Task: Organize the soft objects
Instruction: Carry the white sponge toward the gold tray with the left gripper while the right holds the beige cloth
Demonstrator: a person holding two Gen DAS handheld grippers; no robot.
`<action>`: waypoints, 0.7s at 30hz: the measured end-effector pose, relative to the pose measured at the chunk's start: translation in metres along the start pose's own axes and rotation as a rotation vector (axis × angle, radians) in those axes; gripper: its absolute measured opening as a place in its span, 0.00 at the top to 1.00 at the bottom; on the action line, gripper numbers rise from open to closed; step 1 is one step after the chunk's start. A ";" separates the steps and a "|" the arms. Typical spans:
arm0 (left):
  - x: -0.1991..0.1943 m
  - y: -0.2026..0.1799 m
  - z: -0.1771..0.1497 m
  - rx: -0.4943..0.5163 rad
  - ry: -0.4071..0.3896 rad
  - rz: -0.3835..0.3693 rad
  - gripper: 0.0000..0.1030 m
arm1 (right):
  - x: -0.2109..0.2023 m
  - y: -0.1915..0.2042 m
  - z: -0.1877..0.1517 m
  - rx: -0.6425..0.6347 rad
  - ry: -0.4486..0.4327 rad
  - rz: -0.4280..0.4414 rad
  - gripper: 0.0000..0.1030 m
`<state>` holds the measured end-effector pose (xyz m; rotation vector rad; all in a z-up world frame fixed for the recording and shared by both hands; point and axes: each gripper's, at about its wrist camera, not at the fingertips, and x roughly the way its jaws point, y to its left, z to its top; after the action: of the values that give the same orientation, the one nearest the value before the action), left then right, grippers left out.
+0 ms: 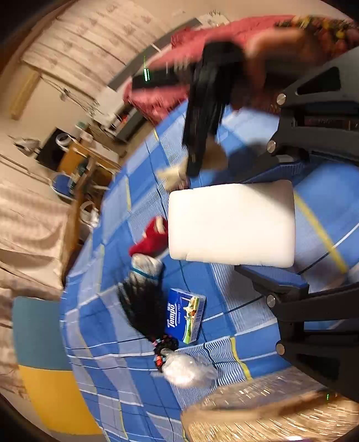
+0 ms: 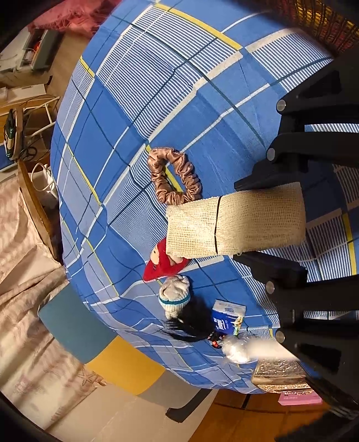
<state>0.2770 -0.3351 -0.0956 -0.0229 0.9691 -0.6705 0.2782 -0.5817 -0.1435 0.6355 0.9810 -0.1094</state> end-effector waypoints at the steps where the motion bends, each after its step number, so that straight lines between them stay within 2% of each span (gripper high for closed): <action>1: -0.007 -0.005 -0.001 0.007 -0.006 -0.023 0.47 | 0.000 0.000 -0.001 -0.003 0.001 0.003 0.57; 5: -0.048 -0.019 -0.015 0.043 -0.045 -0.074 0.47 | -0.002 0.002 0.000 -0.016 -0.010 0.017 0.57; 12: -0.118 -0.006 -0.028 0.034 -0.153 -0.096 0.47 | -0.015 0.009 0.000 -0.050 -0.090 0.042 0.57; 18: -0.170 0.039 -0.050 -0.037 -0.219 -0.064 0.46 | -0.025 0.017 0.002 -0.088 -0.145 0.081 0.57; 21: -0.188 0.070 -0.065 -0.108 -0.241 -0.036 0.46 | -0.024 0.023 -0.002 -0.114 -0.141 0.028 0.57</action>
<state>0.1912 -0.1606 -0.0133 -0.2127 0.7725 -0.6322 0.2710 -0.5661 -0.1144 0.5296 0.8358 -0.0718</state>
